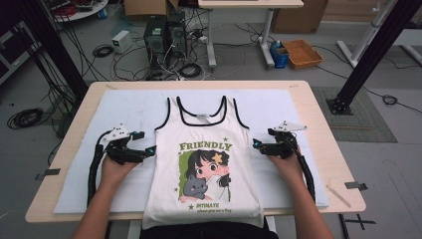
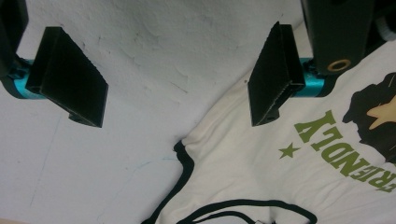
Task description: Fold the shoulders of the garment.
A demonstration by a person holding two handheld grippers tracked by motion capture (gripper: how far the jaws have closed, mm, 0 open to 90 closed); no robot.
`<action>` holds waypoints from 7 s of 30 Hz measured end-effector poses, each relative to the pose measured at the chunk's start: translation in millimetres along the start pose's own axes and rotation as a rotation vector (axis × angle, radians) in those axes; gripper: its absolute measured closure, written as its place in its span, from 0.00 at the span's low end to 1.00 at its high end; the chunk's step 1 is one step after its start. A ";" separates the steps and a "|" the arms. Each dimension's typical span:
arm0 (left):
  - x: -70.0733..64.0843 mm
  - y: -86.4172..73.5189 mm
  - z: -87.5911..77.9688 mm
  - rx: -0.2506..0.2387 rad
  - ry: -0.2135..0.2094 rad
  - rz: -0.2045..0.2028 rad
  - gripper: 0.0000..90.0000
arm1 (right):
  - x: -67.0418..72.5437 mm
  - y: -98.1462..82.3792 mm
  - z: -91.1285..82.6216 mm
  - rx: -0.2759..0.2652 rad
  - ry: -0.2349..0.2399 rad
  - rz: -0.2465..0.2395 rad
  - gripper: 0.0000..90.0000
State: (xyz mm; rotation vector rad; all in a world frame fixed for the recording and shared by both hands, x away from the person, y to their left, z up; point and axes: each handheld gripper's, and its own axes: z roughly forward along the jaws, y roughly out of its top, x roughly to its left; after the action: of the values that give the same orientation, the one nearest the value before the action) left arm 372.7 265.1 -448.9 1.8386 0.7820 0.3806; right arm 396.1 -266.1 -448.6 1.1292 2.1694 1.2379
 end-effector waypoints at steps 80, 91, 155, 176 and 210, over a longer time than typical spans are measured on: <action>-0.2 -0.5 -0.9 -0.010 -0.002 0.007 0.18 | 4.1 110.6 48.6 0.036 0.061 -0.026 0.23; -1.1 -0.5 -0.5 -0.007 -0.001 0.011 0.18 | 4.8 133.9 71.9 0.058 0.046 -0.036 0.23; -0.4 -0.2 0.0 0.000 -0.003 0.010 0.18 | -13.1 133.4 178.0 0.245 -0.030 0.006 0.97; -2.4 -0.1 0.8 0.005 0.005 0.020 0.18 | 41.2 119.2 104.8 0.119 0.089 -0.112 0.97; -4.1 0.3 2.1 0.018 0.016 0.032 0.18 | 69.4 57.9 53.8 0.078 0.153 -0.157 0.68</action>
State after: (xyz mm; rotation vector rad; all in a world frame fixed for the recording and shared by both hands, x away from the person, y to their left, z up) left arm 370.9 260.8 -449.0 1.8685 0.7702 0.4101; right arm 416.7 -165.9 -424.6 0.8982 2.3871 1.2152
